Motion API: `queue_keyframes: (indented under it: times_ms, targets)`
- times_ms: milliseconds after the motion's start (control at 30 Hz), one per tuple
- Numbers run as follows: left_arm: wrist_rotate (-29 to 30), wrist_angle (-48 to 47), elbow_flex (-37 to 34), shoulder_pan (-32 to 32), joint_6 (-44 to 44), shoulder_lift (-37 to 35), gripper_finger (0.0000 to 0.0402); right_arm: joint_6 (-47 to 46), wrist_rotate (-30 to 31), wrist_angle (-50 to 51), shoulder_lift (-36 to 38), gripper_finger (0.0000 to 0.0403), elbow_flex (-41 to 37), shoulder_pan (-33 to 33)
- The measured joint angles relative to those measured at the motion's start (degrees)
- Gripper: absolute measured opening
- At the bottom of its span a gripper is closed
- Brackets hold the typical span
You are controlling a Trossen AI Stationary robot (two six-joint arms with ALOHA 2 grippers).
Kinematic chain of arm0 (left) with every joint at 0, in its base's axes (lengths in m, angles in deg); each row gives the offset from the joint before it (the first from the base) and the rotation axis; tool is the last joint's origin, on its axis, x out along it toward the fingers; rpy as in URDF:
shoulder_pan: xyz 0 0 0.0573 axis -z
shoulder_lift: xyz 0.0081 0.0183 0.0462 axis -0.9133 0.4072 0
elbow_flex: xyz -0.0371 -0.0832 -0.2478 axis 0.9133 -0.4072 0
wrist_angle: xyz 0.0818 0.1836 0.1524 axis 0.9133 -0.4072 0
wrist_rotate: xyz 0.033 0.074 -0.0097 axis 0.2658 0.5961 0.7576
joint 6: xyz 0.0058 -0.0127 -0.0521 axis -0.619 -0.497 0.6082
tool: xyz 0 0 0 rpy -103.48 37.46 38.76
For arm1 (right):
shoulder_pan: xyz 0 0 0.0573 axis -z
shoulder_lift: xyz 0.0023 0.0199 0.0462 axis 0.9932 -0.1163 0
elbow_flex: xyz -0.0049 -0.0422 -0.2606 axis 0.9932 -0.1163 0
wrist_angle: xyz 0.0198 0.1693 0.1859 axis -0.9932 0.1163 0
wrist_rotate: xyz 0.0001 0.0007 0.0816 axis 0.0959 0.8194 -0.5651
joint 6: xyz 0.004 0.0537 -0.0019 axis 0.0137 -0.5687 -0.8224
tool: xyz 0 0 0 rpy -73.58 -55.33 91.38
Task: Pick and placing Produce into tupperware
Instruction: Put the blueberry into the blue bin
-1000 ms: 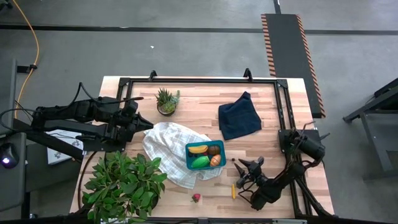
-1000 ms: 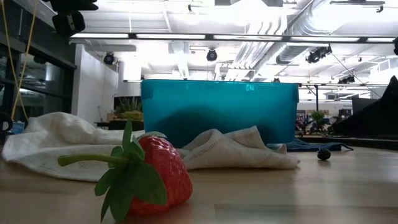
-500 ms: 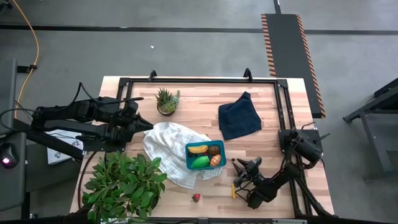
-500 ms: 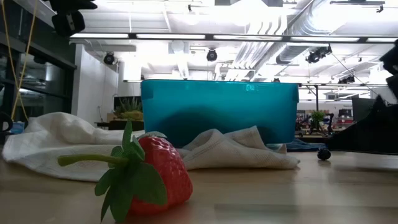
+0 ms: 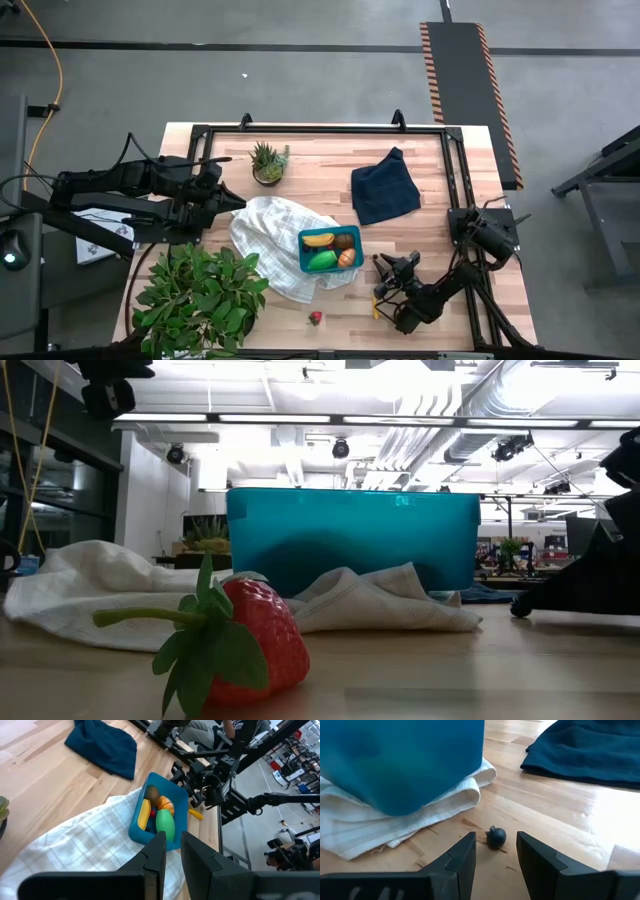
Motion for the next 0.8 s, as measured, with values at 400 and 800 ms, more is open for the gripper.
queue_keyframes:
  times_ms: [400, 800]
  targets:
    - [-0.2, 0.0, 0.0, 0.0, 0.0, 0.0, 0.0046, 4.2, -0.9, -3.7, -0.4, 0.0133, 0.0, 1.6]
    - [-0.6, 0.0, 0.0, 0.0, 0.0, 0.0, 0.0046, 4.1, -0.7, -3.8, -0.5, 0.0133, 0.0, 2.6]
